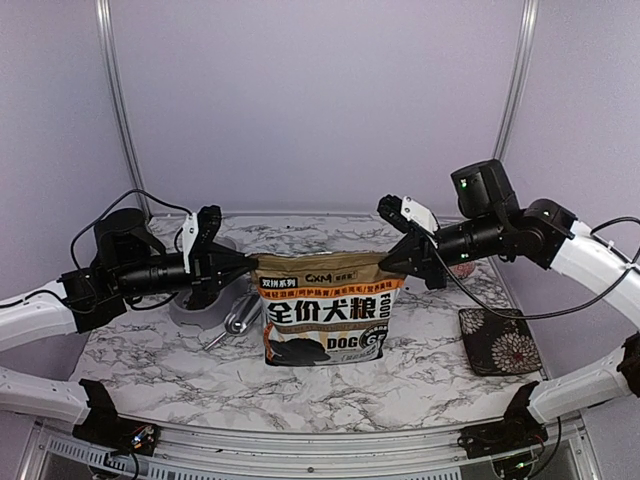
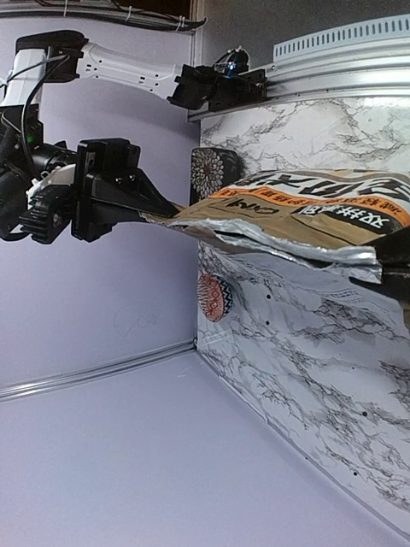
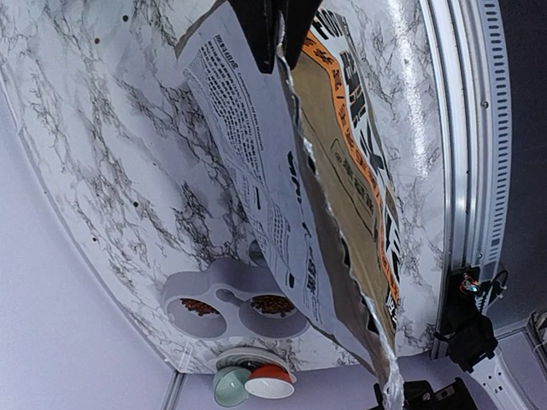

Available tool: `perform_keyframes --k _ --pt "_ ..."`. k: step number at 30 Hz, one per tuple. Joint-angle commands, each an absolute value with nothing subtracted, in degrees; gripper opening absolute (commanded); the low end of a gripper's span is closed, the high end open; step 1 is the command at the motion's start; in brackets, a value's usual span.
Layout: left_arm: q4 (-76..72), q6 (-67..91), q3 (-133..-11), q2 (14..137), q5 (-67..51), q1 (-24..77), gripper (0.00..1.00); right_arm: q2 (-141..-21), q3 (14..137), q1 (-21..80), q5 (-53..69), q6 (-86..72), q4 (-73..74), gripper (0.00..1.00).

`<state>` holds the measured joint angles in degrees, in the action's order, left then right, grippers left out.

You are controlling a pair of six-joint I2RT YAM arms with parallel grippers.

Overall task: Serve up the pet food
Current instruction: Close the seal on the pet food bag with both arms, then press the seal on the pet food bag.

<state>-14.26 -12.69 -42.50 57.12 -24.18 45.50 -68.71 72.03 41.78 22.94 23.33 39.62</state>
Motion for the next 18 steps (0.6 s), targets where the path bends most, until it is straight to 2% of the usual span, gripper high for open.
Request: perform_keyframes --k 1,7,8,12,15,18 --pt "-16.6 -11.1 -46.7 56.8 -23.9 44.7 0.0 -65.9 79.1 41.1 22.0 18.7 44.1 0.0" --pt "-15.8 -10.6 -48.3 57.0 -25.3 44.7 0.0 -63.9 77.3 41.1 23.7 16.3 43.7 0.0" --pt "-15.0 -11.3 -48.6 56.7 -25.6 44.7 0.05 -63.4 76.7 41.1 23.7 16.2 43.2 0.0" --pt "-5.3 -12.9 -53.6 57.8 -28.2 45.0 0.36 -62.0 74.9 41.2 24.2 16.2 41.1 0.0" --pt "-0.5 -13.8 -57.4 59.1 -28.0 46.7 0.49 -62.3 75.0 41.5 25.3 16.8 40.8 0.0" --pt "0.7 -14.3 -60.5 60.7 -27.3 48.6 0.57 -63.3 75.1 42.5 24.8 17.4 40.6 0.0"
